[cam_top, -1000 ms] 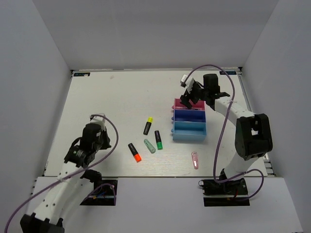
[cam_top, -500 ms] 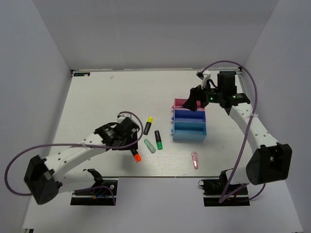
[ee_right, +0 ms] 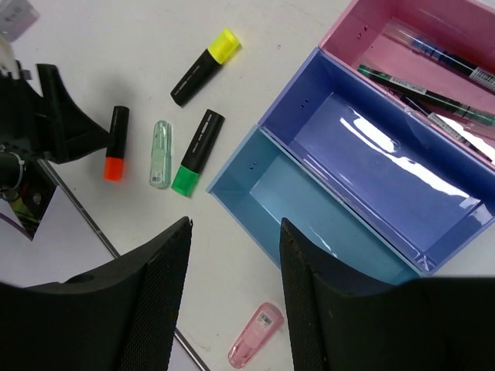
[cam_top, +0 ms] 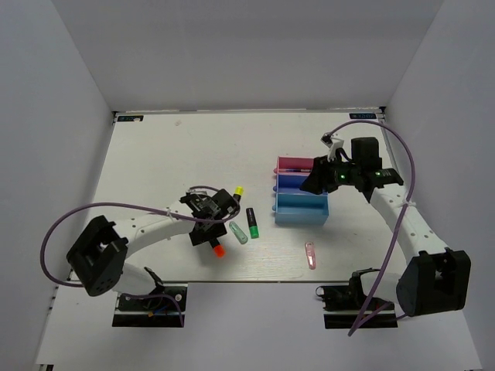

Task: Sort the stationery into containers
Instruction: Pick up the pen from the center of the board.

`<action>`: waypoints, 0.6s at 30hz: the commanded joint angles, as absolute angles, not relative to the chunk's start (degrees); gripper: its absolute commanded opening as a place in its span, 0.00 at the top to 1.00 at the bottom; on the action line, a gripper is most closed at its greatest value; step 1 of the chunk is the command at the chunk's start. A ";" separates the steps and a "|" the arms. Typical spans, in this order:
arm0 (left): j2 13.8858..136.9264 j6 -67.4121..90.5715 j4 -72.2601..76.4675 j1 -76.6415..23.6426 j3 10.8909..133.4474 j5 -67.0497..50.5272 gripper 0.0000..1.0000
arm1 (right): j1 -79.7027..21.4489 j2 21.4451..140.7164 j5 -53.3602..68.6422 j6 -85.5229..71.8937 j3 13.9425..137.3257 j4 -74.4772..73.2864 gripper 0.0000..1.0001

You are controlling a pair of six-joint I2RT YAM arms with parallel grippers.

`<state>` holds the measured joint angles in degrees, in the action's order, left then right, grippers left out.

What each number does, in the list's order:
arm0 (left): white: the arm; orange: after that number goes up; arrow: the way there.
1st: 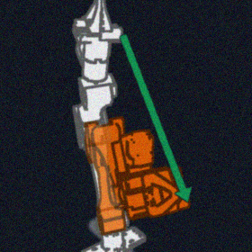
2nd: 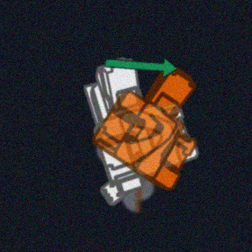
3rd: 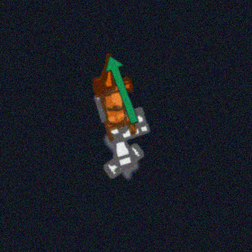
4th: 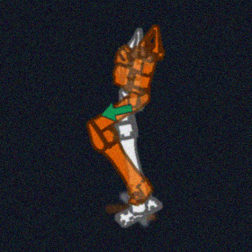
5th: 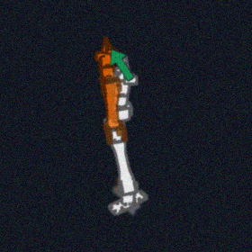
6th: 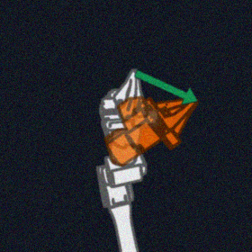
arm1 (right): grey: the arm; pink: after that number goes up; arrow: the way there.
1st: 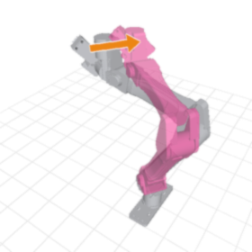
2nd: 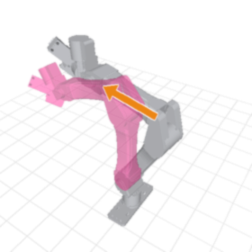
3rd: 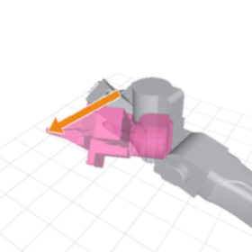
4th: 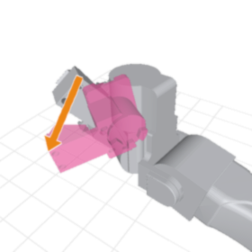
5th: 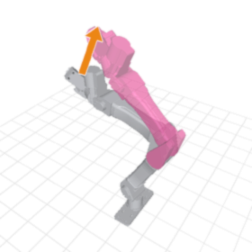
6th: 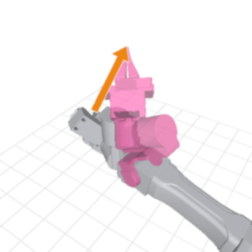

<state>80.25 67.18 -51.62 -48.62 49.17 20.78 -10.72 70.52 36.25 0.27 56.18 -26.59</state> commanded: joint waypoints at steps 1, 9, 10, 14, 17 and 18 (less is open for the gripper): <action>82.96 71.63 -45.26 -48.16 49.04 20.13 0.33 | -9.93 68.47 38.57 -1.23 55.02 -24.26 0.47; 89.38 73.03 -41.92 -47.99 47.82 17.84 0.40 | -7.47 66.98 41.30 -1.67 54.49 -24.43 0.44; 89.73 73.04 -41.92 -48.16 47.81 17.84 0.44 | -7.47 66.97 41.31 -1.84 54.41 -24.26 0.44; 91.58 72.95 -43.85 -48.69 48.34 17.49 0.70 | -6.07 66.71 42.71 -2.55 54.23 -24.17 0.44; 92.90 71.99 -45.09 -48.95 48.34 16.35 0.86 | -5.19 66.18 43.50 -2.90 54.14 -24.34 0.44; 93.07 71.90 -45.00 -48.96 48.17 16.26 0.90 | -4.75 66.09 43.68 -3.07 53.88 -24.00 0.44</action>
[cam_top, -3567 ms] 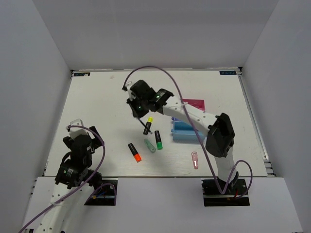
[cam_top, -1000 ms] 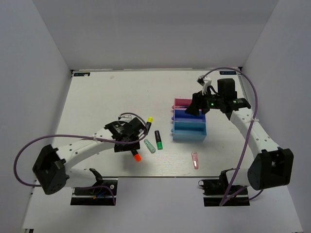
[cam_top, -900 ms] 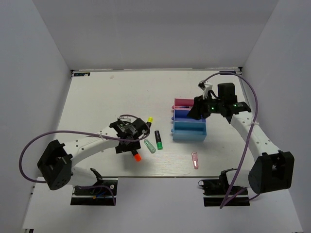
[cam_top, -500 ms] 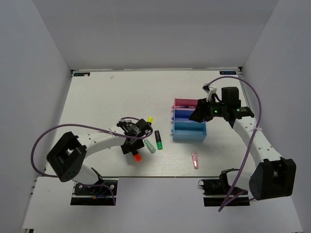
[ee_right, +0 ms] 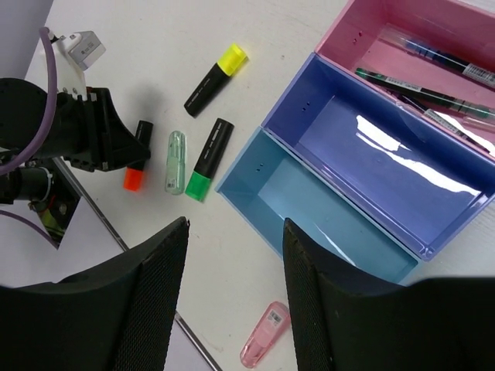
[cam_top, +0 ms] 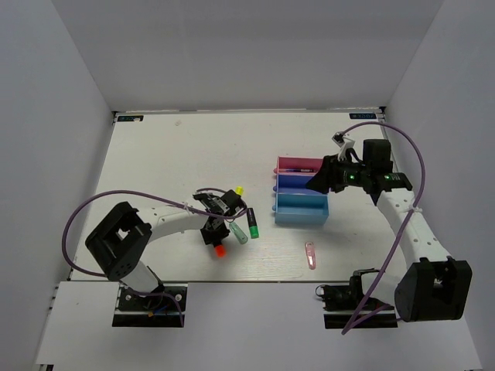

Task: Sort the stationery into containers
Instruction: Pick up the pen from the center of the board.

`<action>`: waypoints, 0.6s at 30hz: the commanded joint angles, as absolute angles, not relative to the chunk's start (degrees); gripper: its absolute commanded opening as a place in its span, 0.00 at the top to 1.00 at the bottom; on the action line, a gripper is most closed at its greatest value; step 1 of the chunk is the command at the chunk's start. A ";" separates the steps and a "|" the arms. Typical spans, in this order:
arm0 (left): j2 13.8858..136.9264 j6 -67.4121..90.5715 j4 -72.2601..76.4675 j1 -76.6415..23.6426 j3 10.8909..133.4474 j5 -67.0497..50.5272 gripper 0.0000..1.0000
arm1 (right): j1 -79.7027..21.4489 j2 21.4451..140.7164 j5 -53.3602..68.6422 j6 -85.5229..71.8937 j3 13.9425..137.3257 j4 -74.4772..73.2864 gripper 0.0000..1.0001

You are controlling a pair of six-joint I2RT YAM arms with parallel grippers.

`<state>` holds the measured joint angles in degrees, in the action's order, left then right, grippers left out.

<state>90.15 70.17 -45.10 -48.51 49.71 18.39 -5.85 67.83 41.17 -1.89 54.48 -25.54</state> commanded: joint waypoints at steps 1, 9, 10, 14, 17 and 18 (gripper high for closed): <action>92.55 71.63 -44.56 -49.13 47.64 16.00 0.95 | -4.83 65.92 43.86 -3.08 53.88 -23.91 0.44; 86.40 46.64 -50.62 -52.20 64.48 22.50 0.99 | -2.73 65.65 52.79 -0.44 53.35 -24.08 0.20; 86.40 44.06 -50.45 -52.29 65.99 22.33 0.99 | -2.29 65.57 54.13 1.56 53.26 -24.43 0.43; 85.70 28.59 -40.82 -52.29 71.27 18.39 0.99 | -1.50 66.00 62.64 5.36 53.09 -24.87 1.00; 85.69 11.66 -25.91 -51.42 70.15 7.41 0.99 | -0.97 66.36 65.47 8.25 53.00 -25.49 1.00; 86.22 6.82 -19.66 -51.24 69.27 2.16 0.99 | -0.62 66.27 65.65 8.87 53.17 -25.92 1.00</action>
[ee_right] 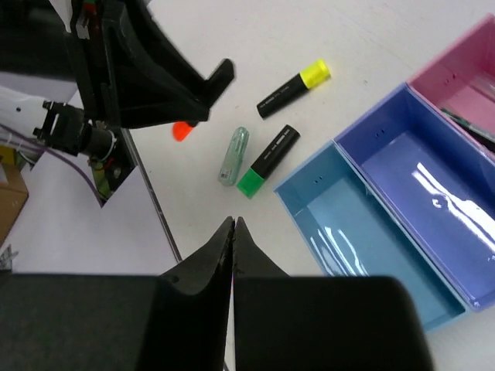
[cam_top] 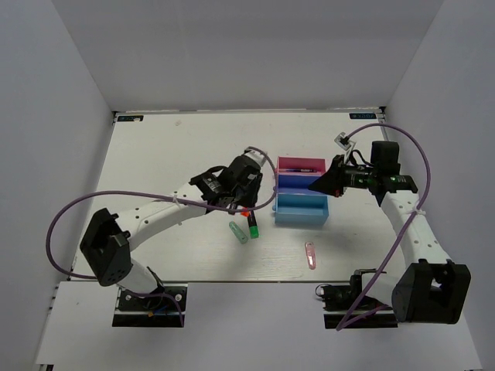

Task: Sort the stationery into containers
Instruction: Pick up the pen from the center of the board, then place the pen in the storage box.

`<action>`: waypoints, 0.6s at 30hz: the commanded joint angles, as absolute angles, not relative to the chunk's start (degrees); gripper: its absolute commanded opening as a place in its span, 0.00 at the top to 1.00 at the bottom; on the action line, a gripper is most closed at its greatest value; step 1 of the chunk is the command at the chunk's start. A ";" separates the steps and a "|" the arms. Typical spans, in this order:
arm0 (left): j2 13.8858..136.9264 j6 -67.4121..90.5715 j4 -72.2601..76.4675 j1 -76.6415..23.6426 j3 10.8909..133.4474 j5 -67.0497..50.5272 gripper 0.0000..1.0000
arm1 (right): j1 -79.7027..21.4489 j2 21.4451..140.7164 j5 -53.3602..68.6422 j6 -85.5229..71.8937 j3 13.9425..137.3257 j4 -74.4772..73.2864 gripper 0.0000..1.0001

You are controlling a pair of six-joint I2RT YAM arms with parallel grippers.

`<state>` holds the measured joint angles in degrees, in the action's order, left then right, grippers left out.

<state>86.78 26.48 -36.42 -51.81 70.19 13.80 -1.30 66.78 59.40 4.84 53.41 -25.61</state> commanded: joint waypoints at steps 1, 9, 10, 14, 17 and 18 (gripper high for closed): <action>86.57 3.03 -16.82 -50.98 68.74 -1.46 0.99 | -0.70 66.36 66.44 12.36 53.35 -26.71 1.00; 100.27 -5.54 -0.44 -48.96 79.01 -16.42 0.99 | 3.69 61.62 74.09 26.20 48.61 -24.80 1.00; 100.98 -5.54 2.52 -48.78 80.84 -17.04 0.99 | 4.39 60.65 73.66 25.84 48.17 -23.13 1.00; 106.43 -4.93 7.20 -48.34 82.35 -18.81 0.99 | 6.32 58.63 73.47 25.05 46.06 -20.49 1.00; 109.51 -3.43 10.45 -47.72 82.88 -18.37 0.99 | 7.90 57.83 74.00 24.70 45.70 -19.86 1.00; 110.90 -3.25 12.29 -47.38 83.14 -18.37 0.99 | 8.43 57.92 74.35 24.70 45.62 -19.78 1.00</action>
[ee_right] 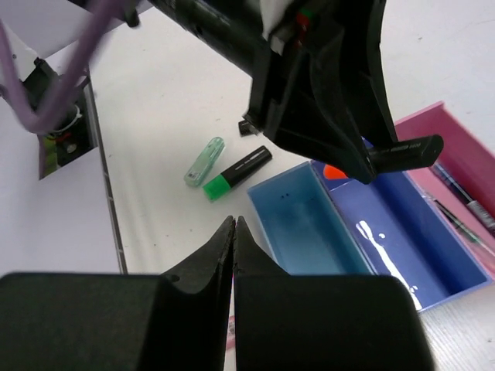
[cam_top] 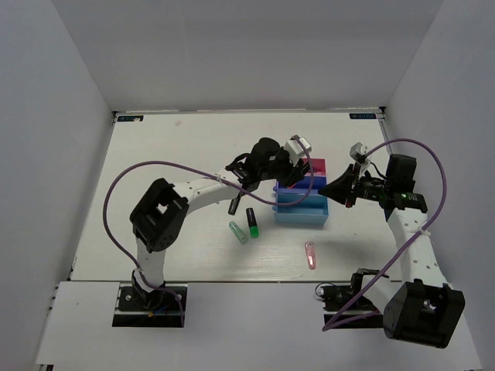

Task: Sort the stationery into containers
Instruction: Place the pen in the storage box, then pick up the pen from the center of the board.

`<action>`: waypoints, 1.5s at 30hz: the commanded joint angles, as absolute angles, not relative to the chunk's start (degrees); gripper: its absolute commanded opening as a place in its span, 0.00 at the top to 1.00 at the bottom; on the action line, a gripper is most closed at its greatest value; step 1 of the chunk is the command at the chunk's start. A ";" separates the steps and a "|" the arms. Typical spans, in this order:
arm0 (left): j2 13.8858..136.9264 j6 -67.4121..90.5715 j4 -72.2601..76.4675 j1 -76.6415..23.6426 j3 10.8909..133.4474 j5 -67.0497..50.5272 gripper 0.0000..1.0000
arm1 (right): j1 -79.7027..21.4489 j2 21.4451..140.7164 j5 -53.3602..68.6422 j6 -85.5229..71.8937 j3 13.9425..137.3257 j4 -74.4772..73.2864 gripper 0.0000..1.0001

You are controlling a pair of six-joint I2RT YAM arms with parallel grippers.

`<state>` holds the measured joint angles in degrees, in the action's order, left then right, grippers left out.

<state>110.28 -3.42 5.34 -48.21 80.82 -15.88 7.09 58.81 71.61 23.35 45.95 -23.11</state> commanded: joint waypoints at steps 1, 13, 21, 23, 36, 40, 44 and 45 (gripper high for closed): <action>111.44 -2.73 12.83 -47.29 83.32 -18.54 0.99 | 8.87 57.92 74.88 24.35 45.62 -19.60 1.00; 116.72 2.64 12.92 -46.41 87.10 -16.96 0.40 | 13.53 58.45 78.75 23.20 45.35 -19.42 0.72; 111.20 2.99 12.39 -46.06 83.78 -17.67 0.88 | 14.85 58.89 79.63 21.37 45.62 -19.25 0.72; 108.99 4.04 12.57 -45.79 80.36 -15.65 1.00 | 15.29 59.41 78.23 18.22 45.79 -17.59 0.89; 101.42 8.79 -33.30 -39.91 79.10 13.18 0.32 | 15.03 65.75 70.93 9.86 52.39 -25.85 0.64; 103.88 11.86 -33.92 -36.40 78.31 10.90 0.33 | 15.12 64.07 67.94 8.79 51.94 -24.52 0.62; 107.21 13.36 -34.54 -34.90 78.49 9.06 0.33 | 15.03 64.07 66.62 8.09 51.86 -24.34 0.62; 107.49 13.53 -34.37 -34.72 78.49 7.66 0.33 | 15.12 64.16 66.10 8.00 51.86 -24.35 0.62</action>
